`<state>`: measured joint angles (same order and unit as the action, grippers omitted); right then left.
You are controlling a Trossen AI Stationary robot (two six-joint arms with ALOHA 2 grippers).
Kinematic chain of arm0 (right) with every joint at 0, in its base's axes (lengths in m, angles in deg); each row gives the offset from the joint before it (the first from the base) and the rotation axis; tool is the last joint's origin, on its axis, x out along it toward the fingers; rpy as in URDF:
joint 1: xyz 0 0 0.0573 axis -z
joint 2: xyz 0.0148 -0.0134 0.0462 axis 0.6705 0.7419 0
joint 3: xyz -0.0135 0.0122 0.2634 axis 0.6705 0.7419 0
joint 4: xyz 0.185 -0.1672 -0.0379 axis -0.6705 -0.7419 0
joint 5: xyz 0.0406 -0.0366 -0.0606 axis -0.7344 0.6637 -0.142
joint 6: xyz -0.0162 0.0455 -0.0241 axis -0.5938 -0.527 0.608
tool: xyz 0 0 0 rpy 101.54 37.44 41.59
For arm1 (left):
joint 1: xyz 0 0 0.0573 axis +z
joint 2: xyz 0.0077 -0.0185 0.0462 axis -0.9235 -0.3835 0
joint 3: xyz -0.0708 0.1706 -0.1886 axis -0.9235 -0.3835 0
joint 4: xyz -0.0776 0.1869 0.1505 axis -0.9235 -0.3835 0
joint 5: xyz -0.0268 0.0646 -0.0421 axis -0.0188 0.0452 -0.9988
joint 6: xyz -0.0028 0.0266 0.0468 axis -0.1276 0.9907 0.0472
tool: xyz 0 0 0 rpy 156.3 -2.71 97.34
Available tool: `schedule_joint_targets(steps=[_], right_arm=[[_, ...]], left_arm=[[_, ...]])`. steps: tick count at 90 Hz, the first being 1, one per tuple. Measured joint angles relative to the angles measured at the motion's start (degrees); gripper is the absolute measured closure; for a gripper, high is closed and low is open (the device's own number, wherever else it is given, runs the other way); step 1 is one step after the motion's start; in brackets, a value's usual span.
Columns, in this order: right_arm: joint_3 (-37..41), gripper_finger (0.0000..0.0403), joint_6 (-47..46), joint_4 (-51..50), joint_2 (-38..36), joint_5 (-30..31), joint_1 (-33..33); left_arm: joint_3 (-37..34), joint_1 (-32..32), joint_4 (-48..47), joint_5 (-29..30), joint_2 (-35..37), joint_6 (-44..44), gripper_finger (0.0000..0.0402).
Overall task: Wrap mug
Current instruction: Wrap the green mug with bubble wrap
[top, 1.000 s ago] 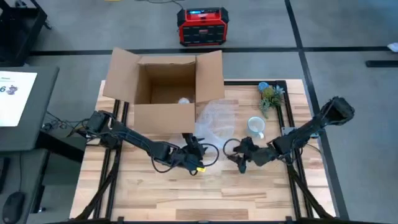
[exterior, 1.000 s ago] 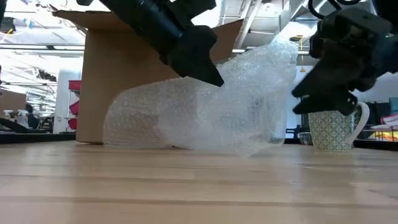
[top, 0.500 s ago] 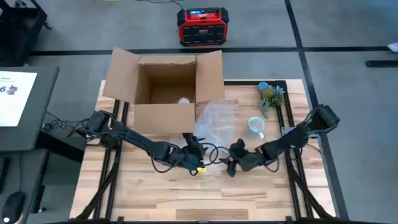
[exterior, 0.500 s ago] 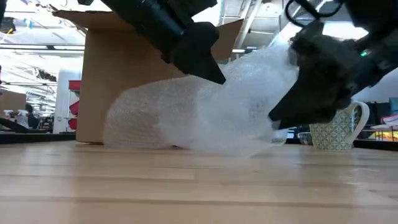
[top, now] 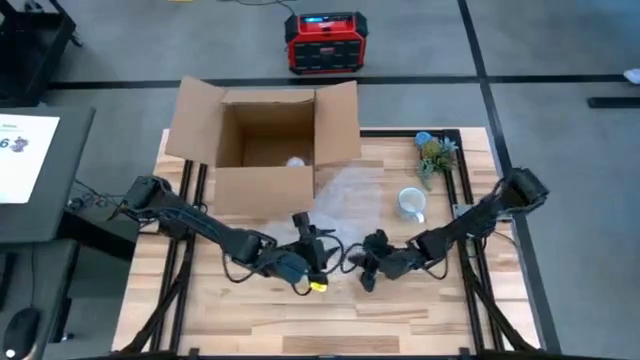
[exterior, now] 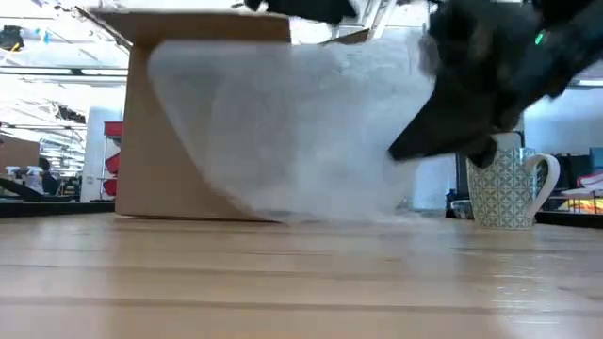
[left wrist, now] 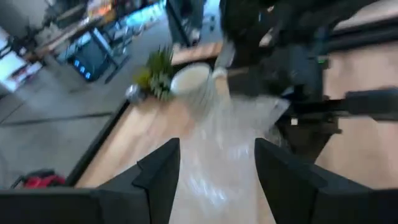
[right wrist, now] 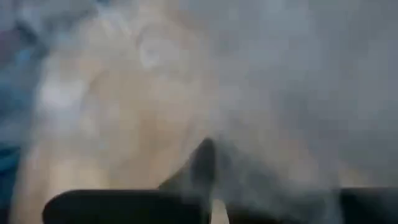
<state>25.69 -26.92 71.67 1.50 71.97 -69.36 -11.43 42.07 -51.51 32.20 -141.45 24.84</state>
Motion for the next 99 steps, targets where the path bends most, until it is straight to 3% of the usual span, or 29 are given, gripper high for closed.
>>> schedule_joint_targets(steps=[15,21,30,44,68,82,99], right_arm=[[-0.01,0.04,-2.63,-6.46,-7.34,-23.04,-3.08],[0.02,0.0401,-2.42,-8.26,-9.08,-27.76,-4.73],[0.07,0.0402,-2.43,-9.43,-10.81,-30.19,-7.06],[0.05,0.0402,-5.4,-9.35,-11.83,-31.79,-11.2],[0.07,0.0403,-13.15,-11.12,-11.87,-28.75,-15.75],[0.07,0.0403,-16.81,-12.26,-11.85,-25.95,-17.64],[0.07,0.0403,-21.59,-12.14,-11.85,-21.53,-21.65]], left_arm=[[0.29,-1.12,-1.07,-0.02,3.25,0.34,0.0217],[0.29,-1.12,-2.87,0.0,3.65,-0.97,0.0217],[0.29,-0.46,-6.58,-0.41,3.13,-4.77,0.0217],[0.22,2.08,-10.78,-6.76,0.21,-11.38,0.0217],[0.18,7.55,-9.21,-26.98,-10.22,-13.68,0.0217],[0.18,11.92,-8.05,-30.49,-17.98,-13.41,0.0217],[0.47,18.33,-7.09,-30.53,-22.8,-13.1,0.0218]])
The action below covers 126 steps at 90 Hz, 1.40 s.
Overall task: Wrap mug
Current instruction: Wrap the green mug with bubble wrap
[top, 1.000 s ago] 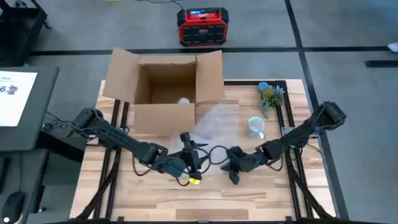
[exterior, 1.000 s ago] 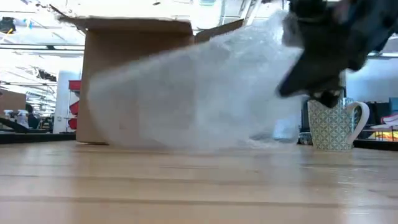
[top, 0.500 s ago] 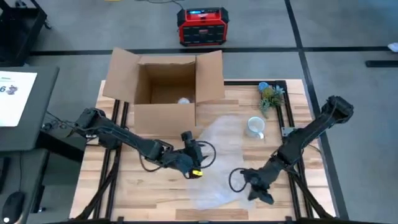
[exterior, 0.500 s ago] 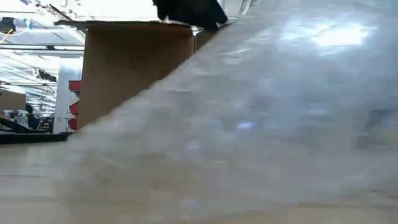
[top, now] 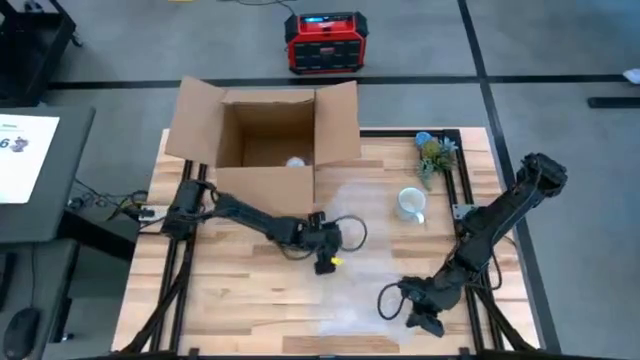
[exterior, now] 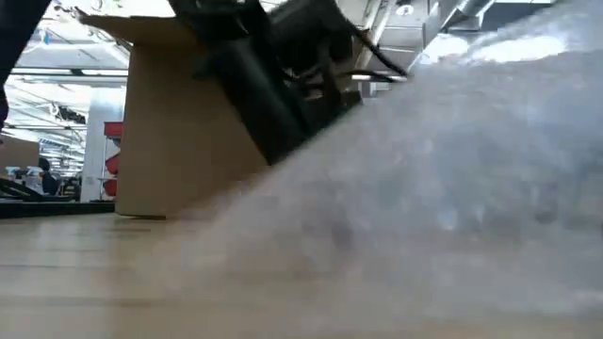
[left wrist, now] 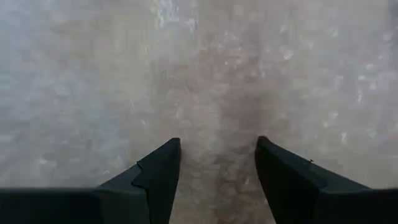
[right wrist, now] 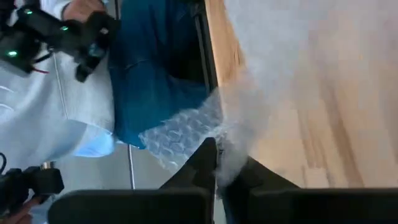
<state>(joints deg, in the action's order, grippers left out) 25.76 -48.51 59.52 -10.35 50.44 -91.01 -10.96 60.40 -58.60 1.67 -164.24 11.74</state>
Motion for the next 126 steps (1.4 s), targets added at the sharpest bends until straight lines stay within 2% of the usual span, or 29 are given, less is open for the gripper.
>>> schedule_joint_targets(steps=[11,28,35,43,58,81,87,95,102,110,116,126], right_arm=[[0.0,0.0403,-4.34,-0.26,0.44,2.36,-2.69],[0.0,0.0403,-15.47,-7.5,0.27,4.82,-6.11],[0.0,0.0403,-18.55,-9.11,-0.27,4.85,-7.88],[0.0,0.0403,-21.21,-10.72,-0.66,5.14,-10.09],[0.0,0.0403,-20.45,-10.47,-2.79,11.3,-12.49],[-4.31,0.0403,-10.88,-15.82,-4.83,18.06,-13.12],[-6.09,0.0403,-6.3,-17.58,-4.85,21.39,-13.52],[-7.55,0.0403,1.04,-18.98,-4.85,26.98,-13.4],[-7.72,0.0403,4.63,-19.14,-4.85,32.58,-12.65],[-7.72,0.0403,2.11,-22.15,-4.48,37.77,-11.24],[-7.72,0.0403,-3.72,-26.3,-4.01,41.48,-10.22],[-7.66,0.0403,-14.75,-31.8,-3.26,46.28,-8.59]], left_arm=[[-0.08,2.87,1.59,1.69,-0.32,0.33,0.0226],[-0.38,4.13,7.59,11.86,-0.15,5.6,0.0237],[-0.38,4.11,8.87,13.56,-0.12,7.33,0.0239],[-0.38,3.96,8.6,13.53,-0.12,7.52,0.0239],[0.0,2.25,8.76,14.05,1.93,8.6,0.024],[1.14,-2.62,0.5,13.47,8.88,5.41,0.024],[1.15,-3.96,-2.27,10.63,9.83,3.93,0.024],[1.13,-4.59,-3.71,2.43,10.0,1.87,0.024],[0.64,-4.5,-2.89,-2.15,9.72,1.0,0.024],[-0.65,-4.12,-2.13,-2.3,8.77,0.09,0.024],[-1.69,-3.28,-2.6,-2.03,8.64,-0.55,0.024],[-2.78,-1.78,-1.74,2.68,8.88,-1.69,0.024]])
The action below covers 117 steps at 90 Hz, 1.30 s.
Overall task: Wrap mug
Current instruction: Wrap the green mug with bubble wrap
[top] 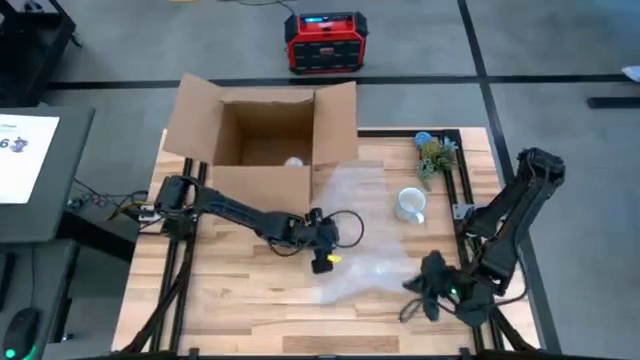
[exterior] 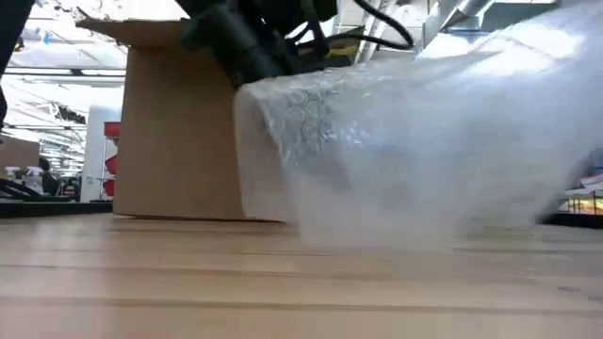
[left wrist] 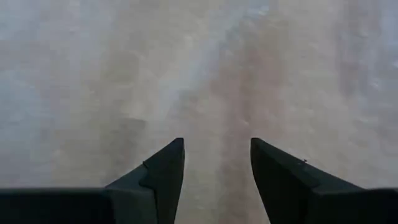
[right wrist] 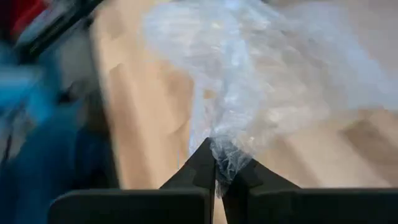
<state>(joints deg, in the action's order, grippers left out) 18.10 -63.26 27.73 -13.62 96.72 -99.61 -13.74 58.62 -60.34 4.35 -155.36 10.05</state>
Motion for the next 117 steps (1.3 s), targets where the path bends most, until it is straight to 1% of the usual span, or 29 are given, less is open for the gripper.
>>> schedule_joint_targets(steps=[5,10,26,34,41,49,61,72,80,83,88,97,101,109,117], right_arm=[[-0.15,0.0403,0.06,-0.21,0.01,0.93,0.22],[-1.14,0.0403,2.2,0.21,0.01,0.97,-0.02],[-7.05,0.0403,9.79,0.59,-0.1,1.0,-3.37],[-9.05,0.0403,11.82,0.71,-0.12,2.34,-5.19],[-9.18,0.0403,11.92,0.81,-0.11,2.53,-6.25],[-8.04,0.0401,9.43,0.55,0.06,1.64,-6.65],[-5.47,0.0384,1.47,-1.16,0.09,-6.66,-6.44],[-4.86,0.0356,-6.51,-6.81,0.14,-11.86,-5.94],[-4.84,0.0341,-10.56,-11.38,0.07,-12.09,-4.99],[-4.8,0.0338,-10.64,-12.19,0.01,-11.03,-4.61],[-4.8,0.0337,-8.49,-11.14,-0.03,-7.39,-4.14],[-4.8,0.0336,1.32,-3.77,-1.59,0.95,-4.33],[-4.8,0.0336,6.87,0.88,-2.64,6.54,-4.74],[-4.82,0.0336,18.08,10.91,-4.37,17.33,-6.61],[-4.84,0.0336,27.14,18.56,-5.71,23.33,-8.26]], left_arm=[[-0.2,0.65,-0.53,2.95,-0.11,-0.2,0.024],[-0.22,1.25,-0.73,4.79,-0.12,0.17,0.024],[-0.22,3.68,-0.65,5.69,-0.11,1.19,0.024],[-0.22,4.39,-0.61,5.67,-0.11,1.92,0.024],[-0.22,4.66,-0.56,5.66,-0.11,1.97,0.024],[-0.22,4.62,-0.68,5.63,0.26,2.15,0.024],[-0.15,3.36,-0.83,5.46,0.98,2.13,0.024],[-0.15,2.15,-1.82,2.89,0.98,1.69,0.024],[-0.15,1.26,-2.06,-0.53,0.98,1.23,0.024],[-0.15,0.92,-2.01,-2.04,0.98,1.24,0.024],[-0.15,0.3,-1.77,-4.52,0.98,1.72,0.024],[-0.15,-0.48,-1.66,-5.75,0.98,3.39,0.024],[-0.15,-0.56,-1.5,-5.7,0.98,4.2,0.024],[-0.15,-0.2,-1.14,-4.19,0.98,6.21,0.024],[-0.15,0.81,-1.1,0.86,0.98,8.05,0.024]])
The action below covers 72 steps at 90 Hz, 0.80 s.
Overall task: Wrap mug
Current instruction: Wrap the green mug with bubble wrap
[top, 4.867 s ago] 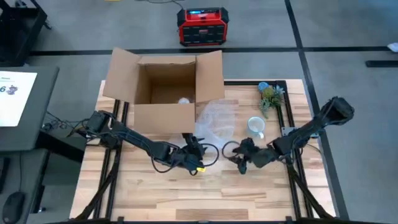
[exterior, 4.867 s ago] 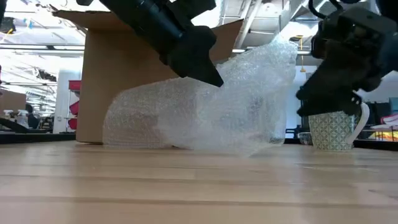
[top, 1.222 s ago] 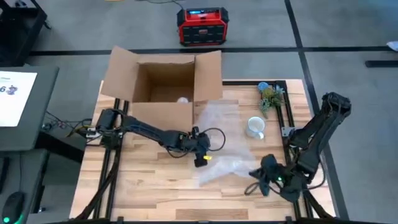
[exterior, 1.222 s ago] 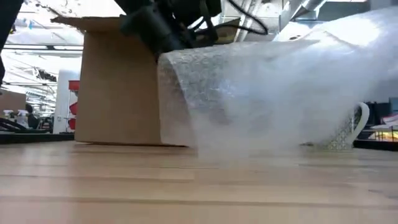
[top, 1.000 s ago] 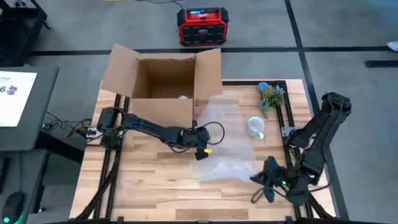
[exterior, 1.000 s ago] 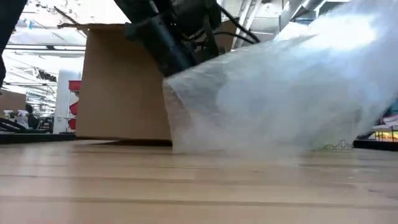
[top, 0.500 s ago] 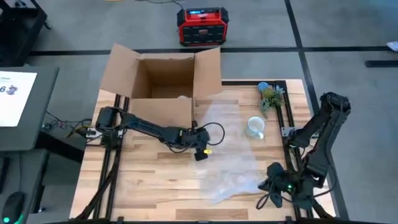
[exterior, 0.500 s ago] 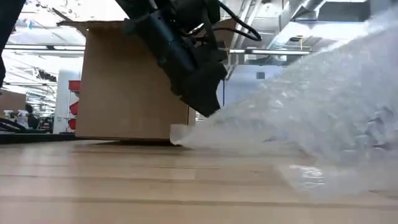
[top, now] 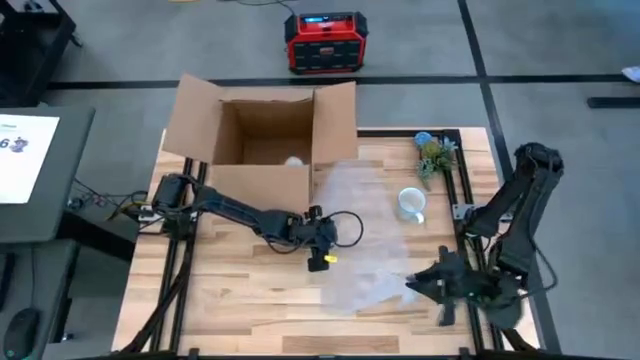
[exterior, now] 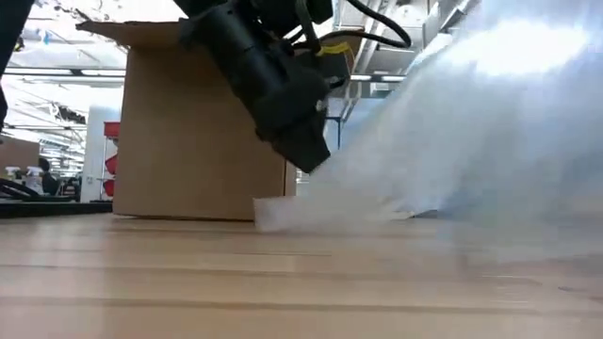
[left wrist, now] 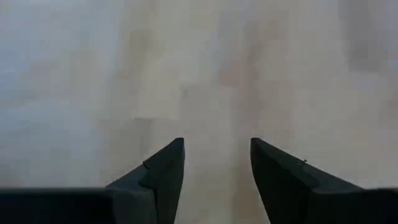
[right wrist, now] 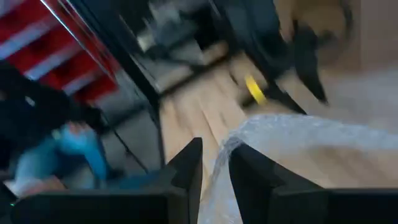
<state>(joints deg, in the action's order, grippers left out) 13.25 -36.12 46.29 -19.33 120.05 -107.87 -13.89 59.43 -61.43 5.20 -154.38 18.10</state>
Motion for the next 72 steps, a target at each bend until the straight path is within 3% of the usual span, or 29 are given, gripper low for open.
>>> schedule_joint_targets(steps=[14,31,45,57,72], right_arm=[[-0.02,0.0335,1.9,2.15,-0.72,8.72,-2.32],[0.0,0.0335,-8.61,-6.21,-0.73,3.41,-1.53],[0.0,0.0335,-10.44,-7.35,-0.73,1.02,-1.94],[0.0,0.0335,-9.02,-6.21,-0.73,3.68,-2.62],[0.0,0.0335,-2.14,-0.94,-0.75,10.06,-2.4]], left_arm=[[-0.02,2.91,1.44,5.26,0.0,1.18,0.024],[-1.25,5.59,3.55,5.29,0.0,1.1,0.024],[-6.79,6.94,8.85,5.16,-0.02,-0.11,0.024],[-10.72,7.24,10.6,7.73,-0.02,-2.37,0.024],[-9.3,6.08,10.96,14.63,2.65,-4.37,0.024]])
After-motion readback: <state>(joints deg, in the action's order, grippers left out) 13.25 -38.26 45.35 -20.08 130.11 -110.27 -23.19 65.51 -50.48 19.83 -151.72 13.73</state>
